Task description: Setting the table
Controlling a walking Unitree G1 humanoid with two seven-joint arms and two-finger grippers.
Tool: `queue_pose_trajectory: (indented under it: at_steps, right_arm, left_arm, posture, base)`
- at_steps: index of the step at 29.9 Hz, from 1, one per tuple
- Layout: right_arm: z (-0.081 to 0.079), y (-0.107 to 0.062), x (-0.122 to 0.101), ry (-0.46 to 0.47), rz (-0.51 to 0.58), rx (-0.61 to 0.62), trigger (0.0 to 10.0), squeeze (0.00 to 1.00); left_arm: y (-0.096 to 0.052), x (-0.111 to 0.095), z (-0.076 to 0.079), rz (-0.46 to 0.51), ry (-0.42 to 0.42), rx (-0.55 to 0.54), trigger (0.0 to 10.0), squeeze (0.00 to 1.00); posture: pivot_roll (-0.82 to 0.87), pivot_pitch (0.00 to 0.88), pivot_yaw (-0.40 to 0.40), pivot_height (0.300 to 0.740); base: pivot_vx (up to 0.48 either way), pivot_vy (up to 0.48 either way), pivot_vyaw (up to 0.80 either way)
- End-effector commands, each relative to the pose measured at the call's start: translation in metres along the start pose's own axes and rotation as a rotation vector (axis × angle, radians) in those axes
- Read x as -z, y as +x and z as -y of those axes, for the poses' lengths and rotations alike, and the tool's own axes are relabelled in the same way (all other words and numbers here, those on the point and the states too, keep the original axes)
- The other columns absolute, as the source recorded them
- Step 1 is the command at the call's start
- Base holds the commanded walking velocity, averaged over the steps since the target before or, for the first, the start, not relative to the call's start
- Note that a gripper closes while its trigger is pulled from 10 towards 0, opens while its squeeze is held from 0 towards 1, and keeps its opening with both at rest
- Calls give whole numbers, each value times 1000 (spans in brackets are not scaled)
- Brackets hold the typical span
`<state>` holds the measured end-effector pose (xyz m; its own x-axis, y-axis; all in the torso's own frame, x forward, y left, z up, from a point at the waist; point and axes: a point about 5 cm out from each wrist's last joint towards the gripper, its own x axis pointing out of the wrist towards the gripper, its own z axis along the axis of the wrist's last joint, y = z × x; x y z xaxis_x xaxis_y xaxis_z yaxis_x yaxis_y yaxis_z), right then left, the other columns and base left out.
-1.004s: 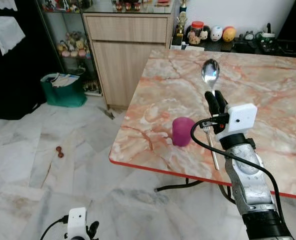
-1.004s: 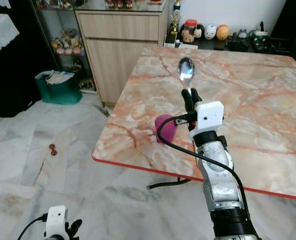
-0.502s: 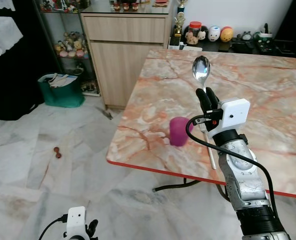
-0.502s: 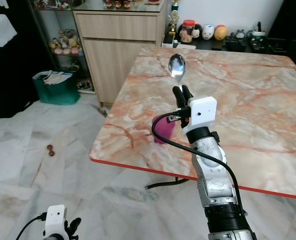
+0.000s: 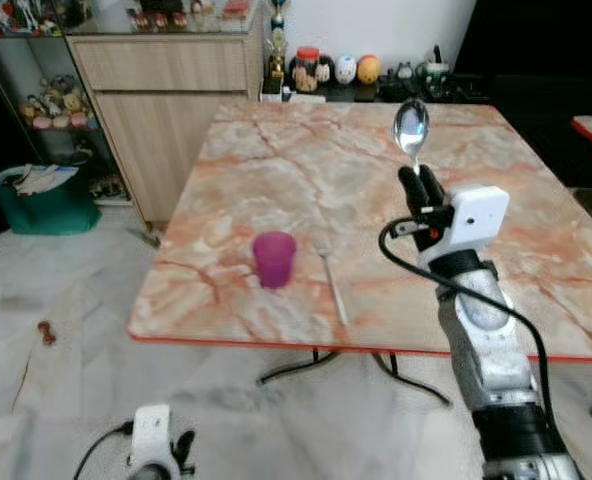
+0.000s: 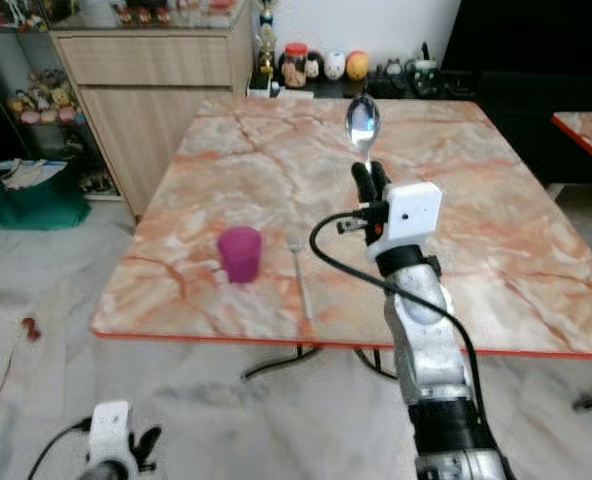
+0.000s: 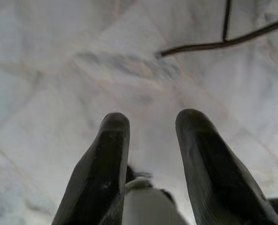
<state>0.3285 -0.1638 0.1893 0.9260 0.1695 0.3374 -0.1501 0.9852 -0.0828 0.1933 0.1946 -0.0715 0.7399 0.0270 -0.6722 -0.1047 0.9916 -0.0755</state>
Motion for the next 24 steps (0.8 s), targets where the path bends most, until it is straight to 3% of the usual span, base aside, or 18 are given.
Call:
queue_pose_trajectory:
  at_steps: [1, 24]
  right_arm:
    - [-7, 4, -6, 7, 25, -23, 10000, 0]
    - [-11, 9, -7, 20, 38, -36, 10000, 0]
  left_arm:
    - [-1, 1, -7, -7, 15, -13, 10000, 0]
    - [-1, 1, -2, -12, 18, 4, 10000, 0]
  posture:
    - [-56, 0, 11, 740]
    - [-69, 0, 15, 740]
  base:
    - [0, -319, 0]
    - [0, -353, 0]
